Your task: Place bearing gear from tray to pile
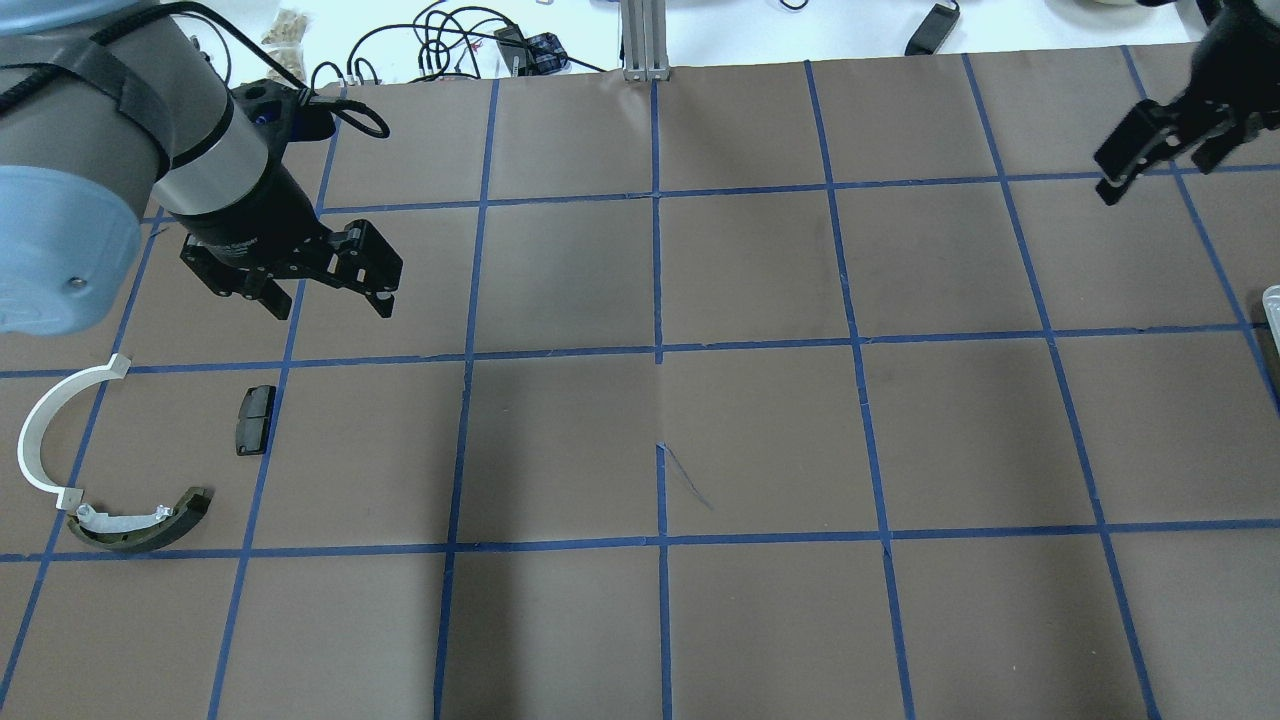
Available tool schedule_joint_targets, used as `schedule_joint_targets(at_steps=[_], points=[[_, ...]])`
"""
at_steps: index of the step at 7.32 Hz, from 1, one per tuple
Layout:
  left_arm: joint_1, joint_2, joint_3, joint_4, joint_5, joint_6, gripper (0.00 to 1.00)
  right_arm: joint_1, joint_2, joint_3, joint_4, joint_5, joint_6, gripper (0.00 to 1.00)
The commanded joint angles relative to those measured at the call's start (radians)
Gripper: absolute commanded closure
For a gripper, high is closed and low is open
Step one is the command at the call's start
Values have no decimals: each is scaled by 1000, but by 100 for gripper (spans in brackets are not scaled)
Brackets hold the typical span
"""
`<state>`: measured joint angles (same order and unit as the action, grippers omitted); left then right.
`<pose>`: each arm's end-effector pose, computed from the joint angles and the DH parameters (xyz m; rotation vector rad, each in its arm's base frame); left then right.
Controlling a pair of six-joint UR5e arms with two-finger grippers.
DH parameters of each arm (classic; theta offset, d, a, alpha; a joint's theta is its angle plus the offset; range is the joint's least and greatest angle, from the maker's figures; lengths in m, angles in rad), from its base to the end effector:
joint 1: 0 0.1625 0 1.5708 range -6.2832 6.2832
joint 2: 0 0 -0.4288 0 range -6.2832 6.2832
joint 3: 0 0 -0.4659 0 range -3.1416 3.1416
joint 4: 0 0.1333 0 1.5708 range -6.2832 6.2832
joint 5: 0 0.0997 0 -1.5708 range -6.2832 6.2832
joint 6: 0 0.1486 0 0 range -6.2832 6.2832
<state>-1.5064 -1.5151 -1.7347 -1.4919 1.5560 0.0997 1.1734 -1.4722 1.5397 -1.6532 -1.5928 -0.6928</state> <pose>-0.1008 -0.5422 0.3889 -0.0548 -3.1237 -0.0437 -0.1158 -0.6118 0.4107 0.4582 -3.0812 0.0021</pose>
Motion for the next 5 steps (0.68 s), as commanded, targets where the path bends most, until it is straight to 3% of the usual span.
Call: schedule_joint_targets(at_steps=[1, 3, 5], points=[[-2, 33, -2, -10, 4, 2, 0, -206, 77, 0, -64, -3, -195, 0], [-2, 46, -5, -11, 4, 2, 0, -363, 232, -3, -306, 0, -440, 0], [-2, 30, -3, -8, 4, 2, 0, -481, 372, -18, -372, 2, -540, 0]])
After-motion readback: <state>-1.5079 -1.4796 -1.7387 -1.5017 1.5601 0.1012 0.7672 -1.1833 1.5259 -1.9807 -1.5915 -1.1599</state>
